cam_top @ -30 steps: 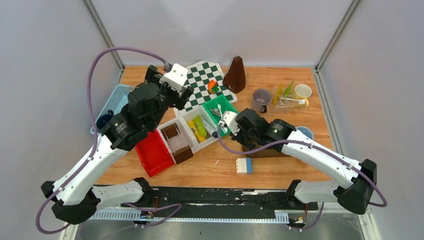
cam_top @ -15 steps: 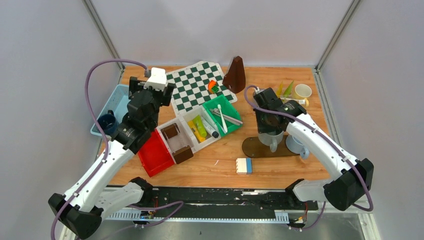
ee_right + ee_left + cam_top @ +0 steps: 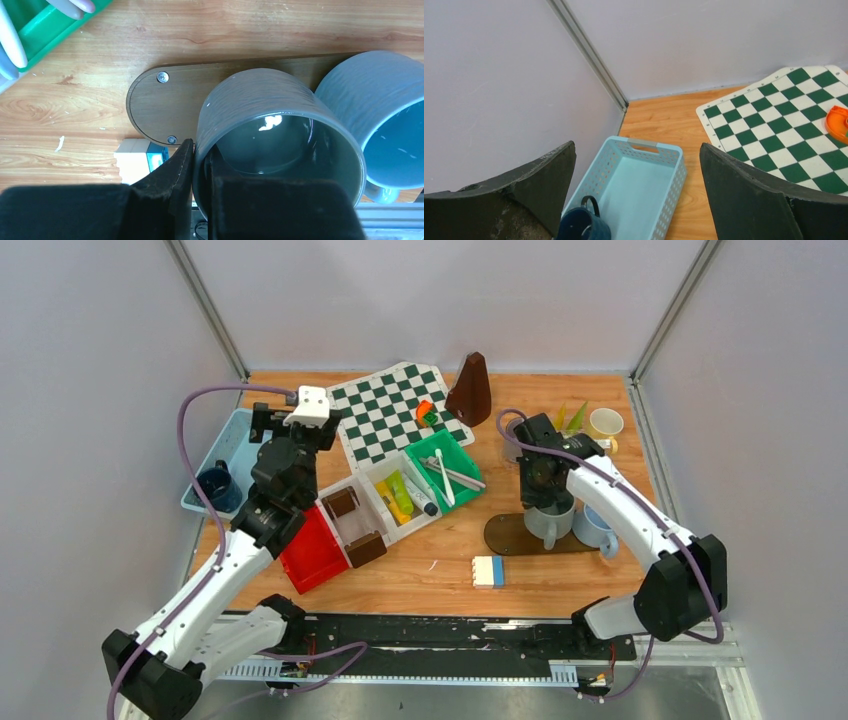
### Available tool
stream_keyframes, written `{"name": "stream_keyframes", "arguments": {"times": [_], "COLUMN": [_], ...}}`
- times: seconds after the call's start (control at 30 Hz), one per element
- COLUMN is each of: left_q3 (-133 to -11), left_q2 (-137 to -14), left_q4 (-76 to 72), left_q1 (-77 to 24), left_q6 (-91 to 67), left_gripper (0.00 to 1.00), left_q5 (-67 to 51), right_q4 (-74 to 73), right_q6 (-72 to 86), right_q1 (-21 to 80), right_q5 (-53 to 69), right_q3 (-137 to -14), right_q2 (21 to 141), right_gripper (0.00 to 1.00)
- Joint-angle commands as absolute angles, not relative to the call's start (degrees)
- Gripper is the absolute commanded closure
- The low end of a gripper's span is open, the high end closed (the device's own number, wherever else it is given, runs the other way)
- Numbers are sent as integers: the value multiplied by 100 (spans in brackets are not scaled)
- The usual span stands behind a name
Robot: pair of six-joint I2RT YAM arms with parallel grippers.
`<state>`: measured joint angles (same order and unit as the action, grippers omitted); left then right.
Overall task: Prepare toiletry sets of a toothbrush and toothpaste on the tray
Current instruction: Place the cup on the tray.
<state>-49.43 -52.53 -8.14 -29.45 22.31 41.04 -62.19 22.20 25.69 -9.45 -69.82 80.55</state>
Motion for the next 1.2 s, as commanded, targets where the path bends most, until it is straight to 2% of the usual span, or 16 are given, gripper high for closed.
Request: {"name": "stream_keyframes", "arguments": {"times": [0.0,0.43,0.67,0.77,0.87,1.17], "left_q3": [-4882,-4800,-4777,-4773,-4772,-4772], "left_q2": [-5052,-4966,-4944,-4940,-4944,-4938], "left_q4": [-1497,-1585,-1580,-1582,-1575,-1535], "left_q1": [-2880,-2848,-2848,-2848,-2848,-2843], "left_q6": [2478,2594,2645,2660,2670,2663], "left_gripper": [0,0,0,0,0,0], "left_q5": [4141,4062,3979,3958,3944,3866], "right_q4": [-5815,-4569,-4410,-4445,-4525,-4910], "right_q6": [2066,1087,835,869,862,1293], "right_q1": [2576,2576,2575,2578,2576,2575], "right_q5": [-996,-689,-723,-661,-576,-880], "right_q3": [-6856,-5779,-5429,-5426,-5461,-5947], "right_q2": [7988,7363,7103,7039,6990,7042], "right_gripper": [100,100,99,92,79,57]}}
